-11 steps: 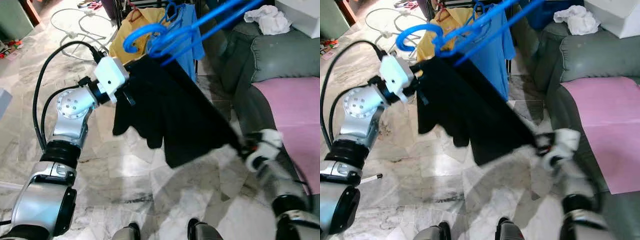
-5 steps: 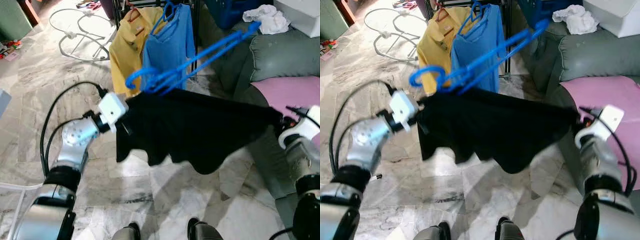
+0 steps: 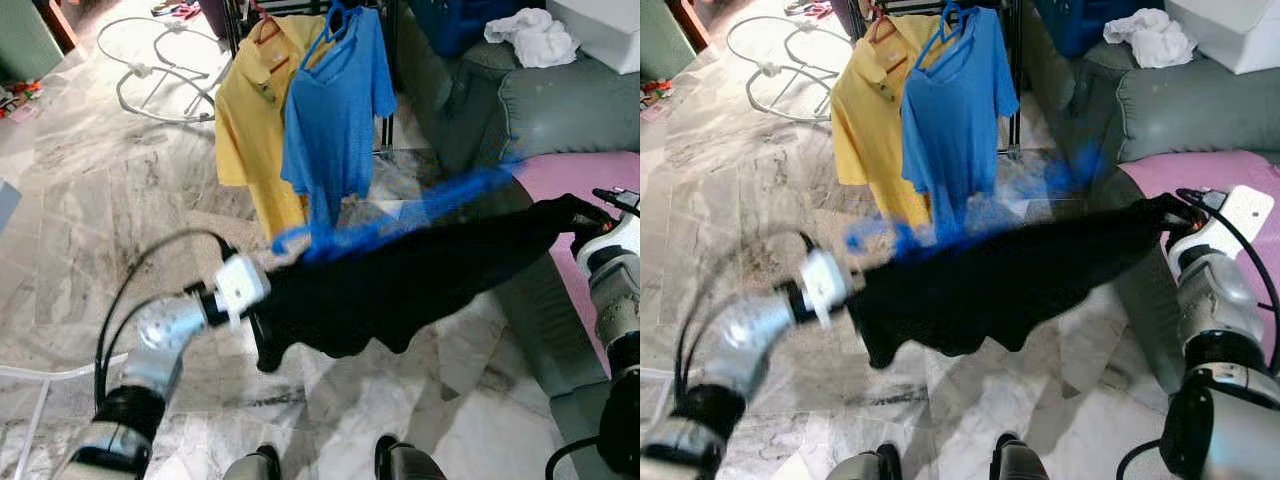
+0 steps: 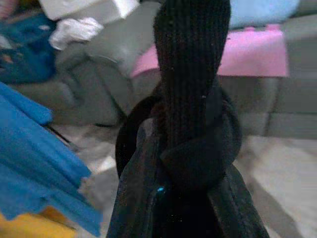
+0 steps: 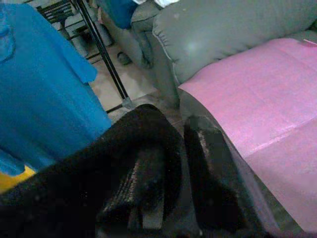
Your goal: Hang hanger
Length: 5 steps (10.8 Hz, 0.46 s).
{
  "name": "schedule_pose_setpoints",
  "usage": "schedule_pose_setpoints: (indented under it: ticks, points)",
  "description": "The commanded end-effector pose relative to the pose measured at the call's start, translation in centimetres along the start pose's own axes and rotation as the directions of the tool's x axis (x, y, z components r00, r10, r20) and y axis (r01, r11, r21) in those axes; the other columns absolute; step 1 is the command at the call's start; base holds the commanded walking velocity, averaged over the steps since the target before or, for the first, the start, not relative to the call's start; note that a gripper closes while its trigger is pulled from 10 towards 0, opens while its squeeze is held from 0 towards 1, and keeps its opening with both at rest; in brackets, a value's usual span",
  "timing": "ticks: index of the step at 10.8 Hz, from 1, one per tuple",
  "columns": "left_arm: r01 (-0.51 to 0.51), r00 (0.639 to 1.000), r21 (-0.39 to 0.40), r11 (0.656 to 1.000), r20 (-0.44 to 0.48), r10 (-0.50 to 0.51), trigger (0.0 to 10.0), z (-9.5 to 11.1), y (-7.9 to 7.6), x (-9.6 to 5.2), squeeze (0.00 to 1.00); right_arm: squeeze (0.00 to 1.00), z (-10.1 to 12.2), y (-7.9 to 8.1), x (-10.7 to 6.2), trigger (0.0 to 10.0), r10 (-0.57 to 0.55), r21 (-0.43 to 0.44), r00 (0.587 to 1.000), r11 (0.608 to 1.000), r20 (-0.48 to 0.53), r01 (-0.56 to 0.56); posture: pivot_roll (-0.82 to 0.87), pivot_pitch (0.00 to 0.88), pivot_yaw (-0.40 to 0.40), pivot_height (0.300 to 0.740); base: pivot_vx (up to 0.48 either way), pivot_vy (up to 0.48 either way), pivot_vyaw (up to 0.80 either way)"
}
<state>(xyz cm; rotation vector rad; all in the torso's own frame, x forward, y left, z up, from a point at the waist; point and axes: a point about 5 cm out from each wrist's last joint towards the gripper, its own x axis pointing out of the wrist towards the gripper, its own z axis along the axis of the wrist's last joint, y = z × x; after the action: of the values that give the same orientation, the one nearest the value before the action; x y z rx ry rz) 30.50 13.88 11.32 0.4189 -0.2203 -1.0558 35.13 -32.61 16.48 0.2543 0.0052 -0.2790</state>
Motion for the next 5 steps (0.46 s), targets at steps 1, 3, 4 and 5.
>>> schedule_pose_setpoints:
  ticks: [1, 3, 4, 5]
  points:
    - [-0.004, 0.999, -0.014, 1.0, -0.048, 0.003, 0.0, -1.0, -0.2, -1.3, 0.0, 0.0, 1.5, -0.5, 0.2, 0.0, -0.042, 0.007, 0.998, 0.999, 0.056, 0.042, -0.18, 0.197, 0.055, 0.74, 0.0, 0.0, 0.0]
    - [0.05, 0.995, -0.053, 0.997, -0.082, -0.055, 0.0, -1.8, -1.2, -1.3, 0.0, 0.0, 1.9, 1.0, 0.5, 0.0, 0.013, -0.02, 0.997, 1.0, 0.071, -0.011, -0.19, 0.198, 0.053, 0.74, 0.0, 0.0, 0.0]
    - [0.067, 0.994, -0.061, 0.996, -0.084, -0.072, 0.0, -1.9, -1.4, -1.2, 0.0, 0.0, 1.9, 1.2, 0.5, 0.0, 0.022, -0.03, 0.997, 0.999, 0.071, -0.02, -0.19, 0.198, 0.052, 0.74, 0.0, 0.0, 0.0]
    - [0.118, 0.986, -0.066, 0.991, -0.111, -0.125, 0.0, -2.3, -1.9, -1.2, 0.0, 0.0, 2.0, 1.4, 0.6, 0.0, 0.029, -0.034, 0.997, 0.999, 0.072, -0.026, -0.2, 0.199, 0.052, 0.74, 0.0, 0.0, 0.0]
